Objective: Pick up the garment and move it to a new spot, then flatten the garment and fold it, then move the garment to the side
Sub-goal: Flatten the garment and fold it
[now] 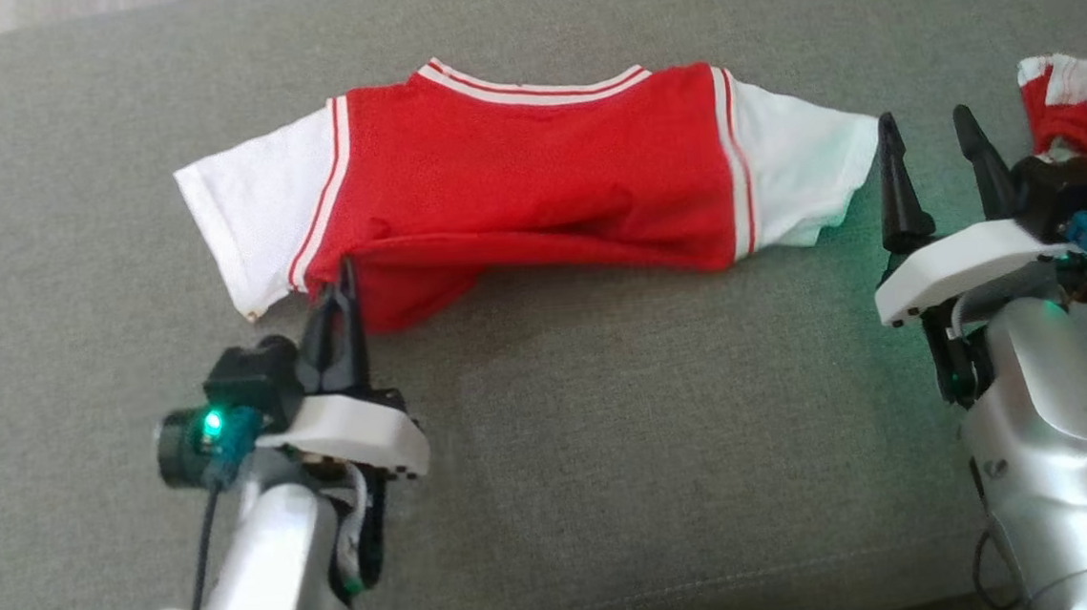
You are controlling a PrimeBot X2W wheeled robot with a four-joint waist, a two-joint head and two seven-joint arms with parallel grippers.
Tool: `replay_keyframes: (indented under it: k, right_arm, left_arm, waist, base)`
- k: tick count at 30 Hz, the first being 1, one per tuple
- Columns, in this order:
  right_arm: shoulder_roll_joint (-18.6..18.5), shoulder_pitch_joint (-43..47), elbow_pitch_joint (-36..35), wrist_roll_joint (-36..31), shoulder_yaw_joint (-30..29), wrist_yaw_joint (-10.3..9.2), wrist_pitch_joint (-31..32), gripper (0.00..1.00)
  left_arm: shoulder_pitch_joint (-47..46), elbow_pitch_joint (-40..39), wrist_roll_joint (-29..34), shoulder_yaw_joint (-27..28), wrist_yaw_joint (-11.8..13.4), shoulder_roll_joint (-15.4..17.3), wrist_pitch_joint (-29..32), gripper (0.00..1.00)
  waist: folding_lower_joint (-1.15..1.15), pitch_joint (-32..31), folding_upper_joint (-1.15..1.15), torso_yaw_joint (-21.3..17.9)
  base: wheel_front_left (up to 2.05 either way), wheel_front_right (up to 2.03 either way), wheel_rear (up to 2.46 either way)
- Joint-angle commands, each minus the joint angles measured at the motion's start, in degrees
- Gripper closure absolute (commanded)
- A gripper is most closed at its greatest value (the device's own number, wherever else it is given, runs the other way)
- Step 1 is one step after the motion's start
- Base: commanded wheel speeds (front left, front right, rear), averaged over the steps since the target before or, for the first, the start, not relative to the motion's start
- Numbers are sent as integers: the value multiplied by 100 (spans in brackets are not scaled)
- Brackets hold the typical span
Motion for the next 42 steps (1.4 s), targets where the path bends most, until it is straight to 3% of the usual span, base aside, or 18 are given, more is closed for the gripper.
replay_keyframes:
  k: [1, 8, 17, 20, 29, 42]
  right_arm:
    - [70, 44, -149, 38, 93, 37, -37, 0]
    - [137, 102, -135, 53, 120, 37, -37, 0]
    - [199, 553, -114, 55, 80, 37, -37, 0]
    - [227, 671, -110, 79, 108, 37, -37, 0]
    - [271, 928, -413, 195, 256, 37, -37, 0]
    - [274, 1439, -966, 183, 701, 37, -37, 0]
  left_arm:
    - [-228, -241, 166, 322, -65, 57, -28, 100]
    - [-361, -415, 692, 717, -362, 199, -28, 100]
    - [804, -132, 757, 906, -420, 114, -28, 97]
    - [1121, 176, 640, 1016, -320, 79, -28, 0]
    - [1384, -41, 289, 1204, 96, 45, -28, 0]
    - [1388, 31, 233, 1089, 205, 43, -28, 0]
  waist:
    - [0, -76, 0, 38]
    - [0, -261, 0, 26]
    - [0, -627, 0, 89]
    - [0, -744, 0, 100]
    - [0, -927, 0, 150]
    - [0, -1053, 0, 90]
  base:
    - [0, 0, 0]
    - [0, 0, 0]
    - [0, 0, 0]
    - [0, 0, 0]
    - [0, 0, 0]
    - [0, 0, 0]
